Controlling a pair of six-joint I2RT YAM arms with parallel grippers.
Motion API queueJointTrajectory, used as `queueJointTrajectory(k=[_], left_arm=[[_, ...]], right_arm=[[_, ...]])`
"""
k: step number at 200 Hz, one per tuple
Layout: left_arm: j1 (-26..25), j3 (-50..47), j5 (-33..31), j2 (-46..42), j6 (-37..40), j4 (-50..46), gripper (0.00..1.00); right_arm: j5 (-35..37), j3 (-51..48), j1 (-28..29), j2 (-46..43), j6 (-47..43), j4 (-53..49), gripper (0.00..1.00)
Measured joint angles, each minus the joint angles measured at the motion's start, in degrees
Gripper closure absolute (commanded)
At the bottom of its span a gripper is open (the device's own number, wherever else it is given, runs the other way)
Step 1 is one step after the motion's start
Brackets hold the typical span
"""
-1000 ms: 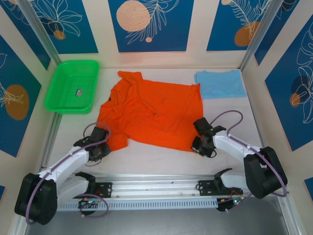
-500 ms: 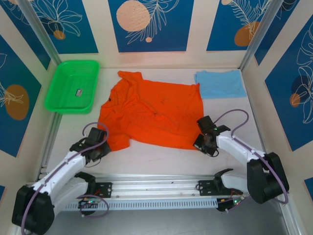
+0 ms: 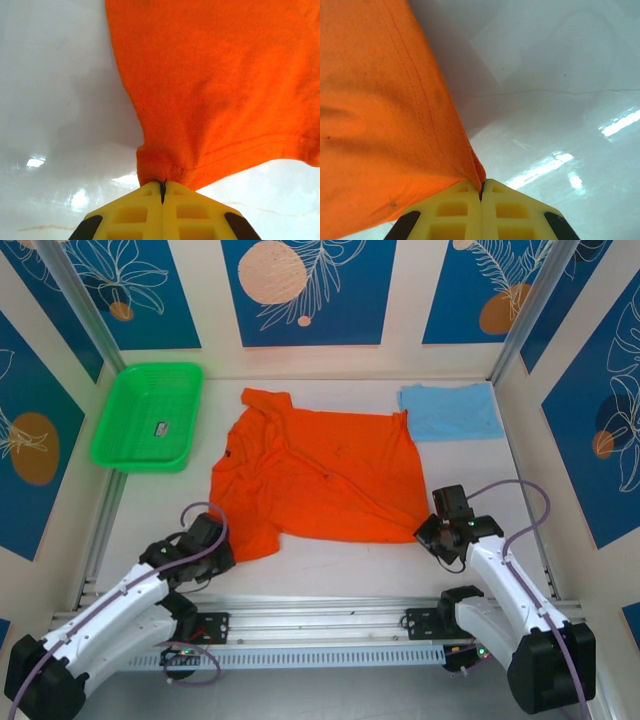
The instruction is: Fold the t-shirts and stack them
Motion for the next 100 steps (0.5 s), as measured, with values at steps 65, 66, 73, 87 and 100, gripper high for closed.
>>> queueJointTrajectory(k=[65, 66, 73, 87, 100], left_arm=[[-1.9, 4.8, 0.4, -7.0, -2.7, -9.4, 1.0], [-1.9, 4.9, 0.4, -7.0, -2.7, -9.5, 1.0], [-2.0, 5.1, 0.7, -7.1, -2.8, -10.1, 1.0], [-2.3, 5.2, 1.5, -7.1, -2.8, -11.2, 1.0], [-2.3, 5.3, 2.0, -7.0, -2.9, -12.2, 1.0]], right_arm=[[0.0, -0.6, -0.7, -5.6, 0.6, -2.4, 1.0], [0.0, -0.7, -0.7, -5.7, 0.6, -2.4, 1.0], [0.0, -0.8, -0.7, -6.4, 0.6, -2.5, 1.0], [0.0, -1.0, -0.4, -7.1, 0.6, -2.7, 1.0], [0.0, -1.2, 0.3, -7.1, 0.7, -2.9, 1.0]])
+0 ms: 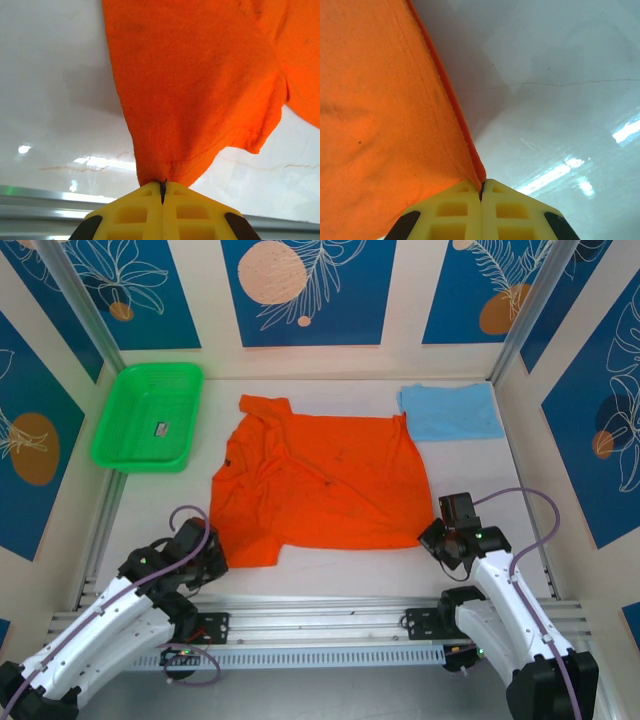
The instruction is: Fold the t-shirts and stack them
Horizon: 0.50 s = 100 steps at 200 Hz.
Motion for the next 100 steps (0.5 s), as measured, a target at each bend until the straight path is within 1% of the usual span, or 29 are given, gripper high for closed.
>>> queueJointTrajectory(k=[20, 56, 82, 100], left_arm=[[-0.1, 1.5, 0.5, 0.0, 0.2, -2.2, 1.0], [-0.1, 9.5, -1.5, 1.3, 1.1, -4.3, 1.0], [-0.1, 12.9, -3.3, 5.8, 2.4, -2.4, 1.0], [-0.1, 14.6, -4.3, 11.5, 3.7, -0.6, 1.0]], right_arm=[[0.1, -0.1, 2.1, 0.0, 0.5, -0.2, 1.0], [1.5, 0.4, 5.9, 0.5, 1.5, -0.9, 1.0], [2.6, 2.8, 6.9, 3.0, 1.4, -1.0, 1.0], [3.4, 5.5, 7.0, 5.9, 0.8, -0.9, 1.0]])
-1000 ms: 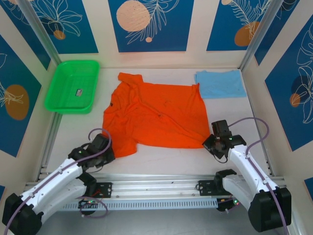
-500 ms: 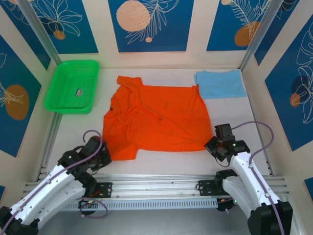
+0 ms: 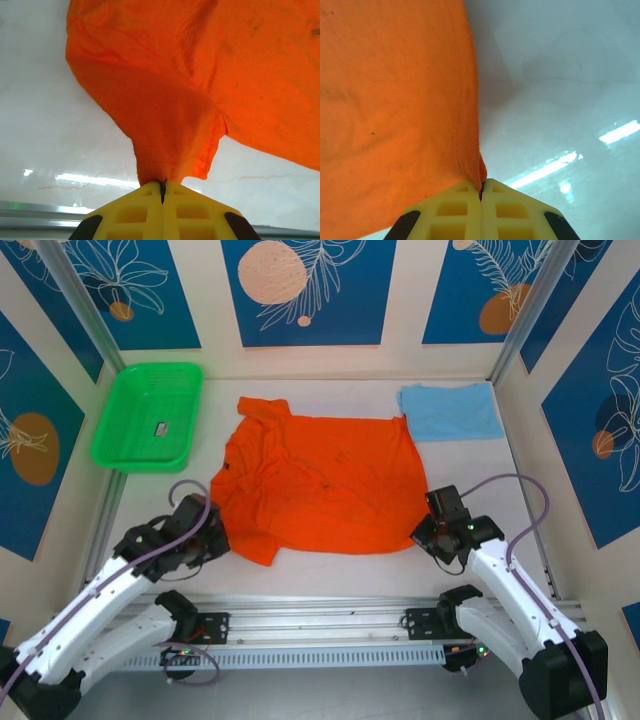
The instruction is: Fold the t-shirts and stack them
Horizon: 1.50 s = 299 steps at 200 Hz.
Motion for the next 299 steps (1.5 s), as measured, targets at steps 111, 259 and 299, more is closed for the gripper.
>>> queueJointTrajectory(k=[111, 259, 299], left_arm=[[13.1, 28.2, -4.0, 36.9, 7.2, 10.2, 1.0], [22.1, 39.2, -2.5, 48.9, 11.6, 10.4, 0.0], [26.5, 19.5, 0.9, 40.7, 11.4, 15.8, 0.08]], right_arm=[[1.6, 24.6, -8.1, 35.6, -8.0, 7.4, 1.0], [-7.0, 27.8, -15.5, 40.8, -9.5, 12.3, 0.48], [-13.5, 15.7, -12.0, 30.9, -11.0, 18.3, 0.5]])
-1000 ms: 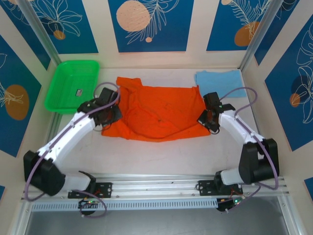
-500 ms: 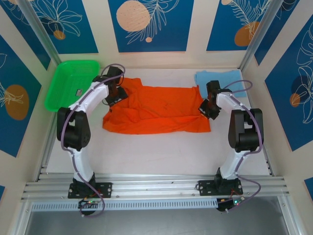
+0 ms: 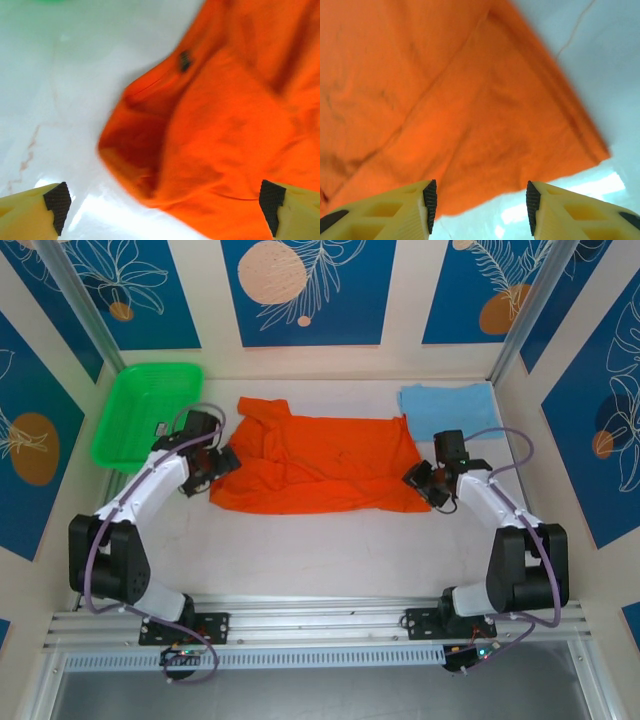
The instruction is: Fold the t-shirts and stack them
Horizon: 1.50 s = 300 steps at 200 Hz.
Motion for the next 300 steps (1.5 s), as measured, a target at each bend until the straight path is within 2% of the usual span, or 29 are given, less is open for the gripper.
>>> queueJointTrajectory(k=[33, 57, 69, 92, 105, 131, 141, 177, 198, 215, 236, 244, 276, 291, 300], left_arm=[[5.3, -8.7, 7.7, 1.4, 0.0, 6.4, 0.14], [5.4, -9.6, 11.9, 2.6, -0.1, 10.5, 0.26], [5.4, -9.6, 12.8, 2.8, -0.3, 12.1, 0.36], [5.4, -9.6, 13.3, 3.7, 0.1, 13.8, 0.6], [5.4, -9.6, 12.6, 4.4, 0.2, 13.8, 0.66], [5.4, -9.8, 9.1, 4.6, -0.1, 12.9, 0.88], [5.4, -10.2, 7.6, 4.6, -0.1, 12.9, 0.93], [6.1, -13.3, 3.1, 3.2, -0.9, 10.7, 0.91], [7.0, -14.6, 1.5, 0.7, -1.1, 9.3, 0.75], [8.4, -16.1, -0.5, -2.3, -2.0, 8.7, 0.54], [9.8, -17.0, -2.7, -6.6, -2.6, 7.0, 0.39], [9.9, -17.0, -3.3, -8.2, -2.6, 6.5, 0.36], [9.2, -16.5, -2.6, -14.0, -2.8, 5.4, 0.32], [6.6, -15.6, -2.2, -16.2, -2.3, 5.0, 0.31], [2.8, -14.6, -2.2, -17.0, -1.7, 4.9, 0.32]], right_arm=[[-2.0, -1.4, 2.9, 3.9, -1.3, 0.9, 0.54], [-2.0, -1.4, 2.7, 6.1, -1.2, 1.2, 0.54], [-2.0, -1.4, 2.4, 6.9, -1.2, 1.2, 0.54], [-1.8, -1.1, 0.9, 8.8, -0.9, 0.7, 0.54], [-1.5, -0.6, 0.0, 10.1, -0.5, 0.2, 0.54], [-1.0, -0.5, -1.9, 11.0, 0.4, -0.4, 0.52], [-1.0, -0.5, -2.9, 10.9, 0.7, -0.5, 0.52], [-3.7, -1.6, -7.2, 10.8, 1.2, 0.4, 0.5], [-5.7, -3.0, -8.5, 10.0, 1.4, 1.8, 0.49], [-6.3, -4.5, -8.9, 8.6, 1.4, 3.1, 0.48], [-6.3, -7.3, -9.1, 5.7, 1.7, 4.1, 0.45], [-6.3, -8.3, -9.2, 4.3, 2.2, 4.0, 0.39], [-6.3, -10.7, -9.0, -1.9, 2.6, 2.1, 0.37], [-5.6, -10.7, -7.9, -5.4, 2.5, 1.4, 0.37], [-4.7, -10.6, -6.6, -7.3, 2.4, 0.9, 0.38]])
